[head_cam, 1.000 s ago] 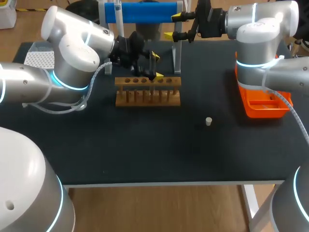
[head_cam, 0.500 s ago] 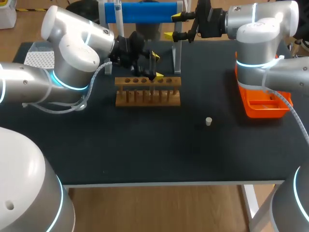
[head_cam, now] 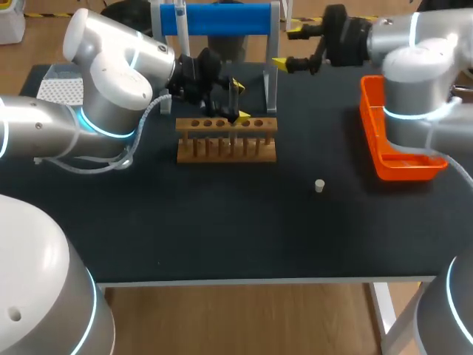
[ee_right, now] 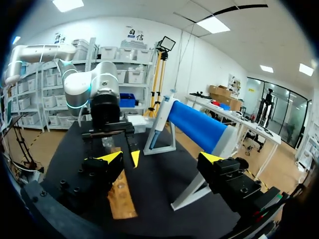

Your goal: Invert the test tube, pick up the pipette, mount the tip to pipette, aspirate from beaker and dispense into the tube, eject the tip, return the pipette, and cap with the stopper.

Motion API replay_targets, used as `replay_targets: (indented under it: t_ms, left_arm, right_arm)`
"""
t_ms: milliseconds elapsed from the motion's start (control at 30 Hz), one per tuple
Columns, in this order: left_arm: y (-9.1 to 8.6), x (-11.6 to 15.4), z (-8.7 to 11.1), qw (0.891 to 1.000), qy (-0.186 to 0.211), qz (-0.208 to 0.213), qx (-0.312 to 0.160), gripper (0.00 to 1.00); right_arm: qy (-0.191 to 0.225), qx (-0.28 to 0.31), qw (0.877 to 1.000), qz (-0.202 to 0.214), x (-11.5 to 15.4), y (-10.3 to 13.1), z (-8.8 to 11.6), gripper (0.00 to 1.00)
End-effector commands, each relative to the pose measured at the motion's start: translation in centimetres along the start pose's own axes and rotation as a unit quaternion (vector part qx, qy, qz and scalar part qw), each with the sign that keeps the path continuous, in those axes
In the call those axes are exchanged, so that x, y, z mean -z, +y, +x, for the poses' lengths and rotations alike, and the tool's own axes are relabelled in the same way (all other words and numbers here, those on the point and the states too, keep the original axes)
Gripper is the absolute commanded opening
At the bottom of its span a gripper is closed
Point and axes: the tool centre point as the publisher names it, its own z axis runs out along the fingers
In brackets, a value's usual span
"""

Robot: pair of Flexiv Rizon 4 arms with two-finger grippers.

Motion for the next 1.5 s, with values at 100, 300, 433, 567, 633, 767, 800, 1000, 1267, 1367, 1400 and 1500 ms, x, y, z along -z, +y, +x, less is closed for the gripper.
replay_targets:
  t_ms: [100,300,433,567,633,767,800,1000,1267,1367,1400,1500]
  left_arm:
    - [0.0,0.0,-0.1,1.0,0.002,-0.001,0.0,1.0]
    - [0.0,0.0,-0.1,1.0,0.002,-0.001,0.0,1.0]
    - [0.0,0.0,-0.1,1.0,0.002,-0.001,0.0,1.0]
    - [0.0,0.0,-0.1,1.0,0.002,-0.001,0.0,1.0]
    - [0.0,0.0,-0.1,1.0,0.002,-0.001,0.0,1.0]
    - [0.0,0.0,-0.1,1.0,0.002,-0.001,0.0,1.0]
    - [0.0,0.0,-0.1,1.0,0.002,-0.001,0.0,1.0]
    - [0.0,0.0,-0.1,1.0,0.002,-0.001,0.0,1.0]
    - [0.0,0.0,-0.1,1.0,0.002,-0.001,0.0,1.0]
    - [0.0,0.0,-0.1,1.0,0.002,-0.001,0.0,1.0]
    - [0.0,0.0,-0.1,1.0,0.002,-0.001,0.0,1.0]
    - [0.0,0.0,-0.1,1.0,0.002,-0.001,0.0,1.0]
  right_arm:
    - [-0.028,-0.008,1.0,0.002,8.9,-1.6,4.4,1.0]
    - [-0.025,-0.011,0.999,0.02,12.6,-4.0,6.9,1.0]
    - [-0.018,-0.012,0.999,0.029,14.2,-5.6,8.6,1.0]
    - [-0.01,-0.015,0.999,0.033,15.1,-7.4,10.5,1.0]
    - [-0.014,-0.004,0.999,0.037,15.3,-8.3,11.5,1.0]
    - [-0.014,-0.006,0.999,0.038,15.1,-10.0,13.0,1.0]
    - [-0.014,-0.009,0.999,0.04,15.0,-10.4,13.3,1.0]
    - [-0.009,-0.027,0.998,0.053,14.4,-13.4,15.1,1.0]
    - [-0.014,-0.045,0.997,0.056,13.2,-16.4,16.0,1.0]
    - [-0.02,-0.046,0.997,0.059,12.7,-17.3,16.0,1.0]
    - [-0.021,-0.047,0.997,0.06,12.5,-17.6,16.0,1.0]
    - [-0.025,-0.049,0.997,0.063,12.1,-18.4,16.3,1.0]
